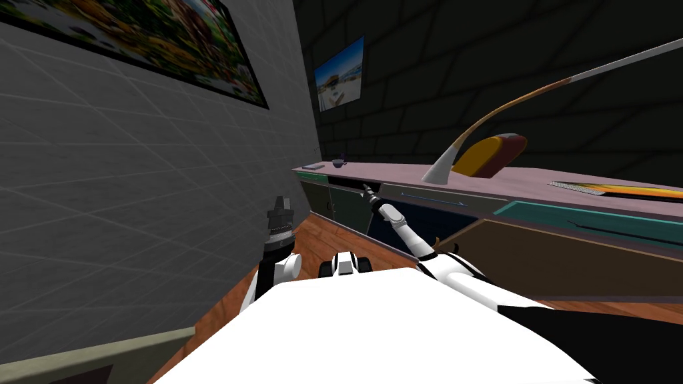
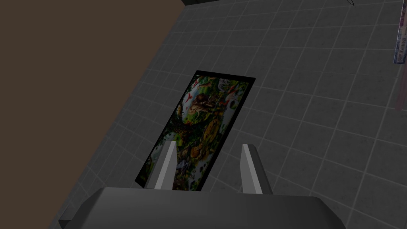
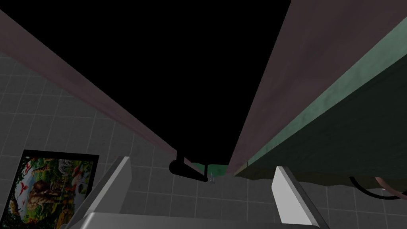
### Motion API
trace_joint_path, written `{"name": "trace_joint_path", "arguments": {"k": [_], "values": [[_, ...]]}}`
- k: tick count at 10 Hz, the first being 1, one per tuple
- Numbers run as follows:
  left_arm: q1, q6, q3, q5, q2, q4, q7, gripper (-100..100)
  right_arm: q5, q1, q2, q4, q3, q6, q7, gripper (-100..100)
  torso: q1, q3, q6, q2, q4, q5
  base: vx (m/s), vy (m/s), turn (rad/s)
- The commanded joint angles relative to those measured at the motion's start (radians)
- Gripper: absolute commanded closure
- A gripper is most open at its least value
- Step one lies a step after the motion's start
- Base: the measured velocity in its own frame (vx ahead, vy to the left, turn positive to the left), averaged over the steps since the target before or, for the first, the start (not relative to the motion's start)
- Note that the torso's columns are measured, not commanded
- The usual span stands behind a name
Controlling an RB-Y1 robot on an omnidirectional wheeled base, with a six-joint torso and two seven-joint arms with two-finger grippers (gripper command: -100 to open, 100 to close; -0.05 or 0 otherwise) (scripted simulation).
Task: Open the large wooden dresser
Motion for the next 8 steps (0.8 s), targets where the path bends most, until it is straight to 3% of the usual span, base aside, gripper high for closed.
{"name": "trace_joint_path", "arguments": {"k": [1, 2, 4, 8], "values": [[0.0, 0.0, 0.0, 0.0, 0.0, 0.0, 0.0, 0, 0.001, -0.001, 0.0, 0.003, -0.002, -0.002, 0.008, -100, 0.0, -0.001, 0.0, -0.002, 0.0, 0.0, -0.008, 0.0, 0.0], [0.0, 0.0, 0.0, 0.0, 0.0, 0.0, 0.0, 0, -0.01, -0.025, -0.027, 0.023, -0.011, -0.016, -0.009, 100, 0.001, -0.002, 0.0, -0.003, -0.001, 0.0, 0.06, 0.054, 0.003], [0.0, 0.0, 0.0, 0.0, 0.0, 0.0, 0.0, 0, -0.003, -0.02, -0.019, 0.013, -0.001, -0.006, -0.009, 100, 0.001, -0.004, -0.002, -0.006, -0.005, -0.001, -0.018, 0.048, -0.034], [0.0, 0.0, 0.0, 0.0, 0.0, 0.0, 0.0, 0, -0.003, -0.012, -0.015, 0.012, 0.009, -0.012, -0.011, 100, 0.0, -0.002, 0.0, -0.004, -0.006, -0.002, -0.179, 0.098, -0.02]]}}
